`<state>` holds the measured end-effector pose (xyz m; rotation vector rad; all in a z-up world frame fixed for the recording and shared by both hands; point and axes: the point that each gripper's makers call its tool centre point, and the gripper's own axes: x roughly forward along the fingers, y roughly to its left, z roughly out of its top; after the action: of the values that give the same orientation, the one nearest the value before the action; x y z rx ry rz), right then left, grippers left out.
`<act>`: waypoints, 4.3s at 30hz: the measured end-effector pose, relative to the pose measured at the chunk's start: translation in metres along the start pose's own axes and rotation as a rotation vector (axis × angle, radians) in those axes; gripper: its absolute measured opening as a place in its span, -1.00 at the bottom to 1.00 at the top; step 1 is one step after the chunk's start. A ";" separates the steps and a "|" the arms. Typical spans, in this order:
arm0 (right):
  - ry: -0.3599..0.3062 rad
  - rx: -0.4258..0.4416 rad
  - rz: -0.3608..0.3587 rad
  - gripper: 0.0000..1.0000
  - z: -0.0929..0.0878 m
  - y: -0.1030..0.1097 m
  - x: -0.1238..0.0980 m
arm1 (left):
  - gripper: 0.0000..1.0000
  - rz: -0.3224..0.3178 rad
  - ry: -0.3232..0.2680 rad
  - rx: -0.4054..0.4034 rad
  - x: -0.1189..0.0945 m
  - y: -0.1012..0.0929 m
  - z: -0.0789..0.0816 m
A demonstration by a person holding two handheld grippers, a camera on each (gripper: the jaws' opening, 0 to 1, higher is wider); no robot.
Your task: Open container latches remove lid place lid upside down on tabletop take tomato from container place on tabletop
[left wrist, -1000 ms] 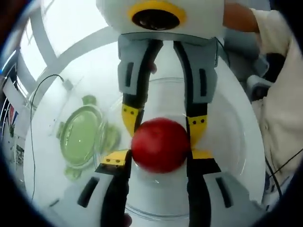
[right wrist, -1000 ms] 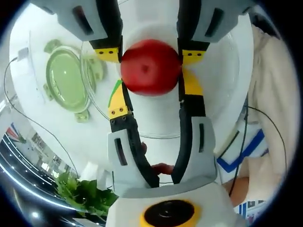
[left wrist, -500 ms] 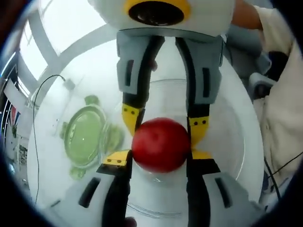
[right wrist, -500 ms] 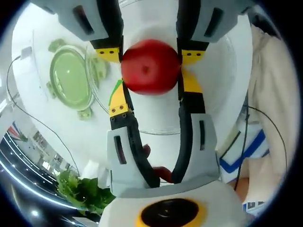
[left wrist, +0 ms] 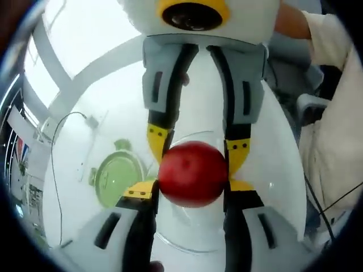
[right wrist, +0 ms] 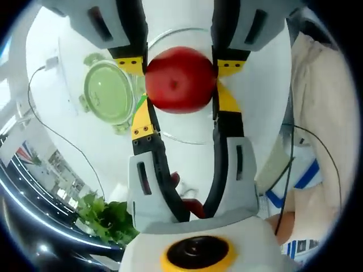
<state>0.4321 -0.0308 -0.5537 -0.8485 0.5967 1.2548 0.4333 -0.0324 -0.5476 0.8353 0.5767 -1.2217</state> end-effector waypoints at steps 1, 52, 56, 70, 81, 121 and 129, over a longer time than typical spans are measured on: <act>0.003 0.000 -0.006 -0.21 -0.001 -0.001 -0.005 | -0.28 0.000 -0.003 0.008 -0.001 0.000 0.005; 0.100 0.171 -0.062 -0.22 -0.201 -0.005 -0.073 | -0.28 -0.105 -0.044 0.176 0.158 -0.039 0.136; 0.099 0.177 -0.050 -0.22 -0.206 -0.004 -0.070 | -0.28 -0.110 -0.035 0.181 0.163 -0.041 0.136; 0.111 0.195 -0.024 -0.22 -0.220 0.000 -0.063 | -0.28 -0.129 -0.036 0.187 0.173 -0.046 0.135; 0.126 0.225 -0.021 -0.20 -0.221 -0.001 -0.062 | -0.27 -0.136 -0.052 0.209 0.173 -0.045 0.136; -0.266 0.211 -0.263 -0.05 -0.088 -0.052 -0.139 | -0.30 0.258 -0.447 0.052 -0.036 0.035 0.122; -0.444 0.256 -0.465 -0.05 -0.064 -0.077 -0.177 | -0.09 0.435 -0.573 -0.071 -0.099 0.055 0.083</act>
<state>0.4701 -0.1898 -0.4333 -0.4357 0.1780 0.8752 0.4558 -0.0364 -0.4096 0.4787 -0.0310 -0.9667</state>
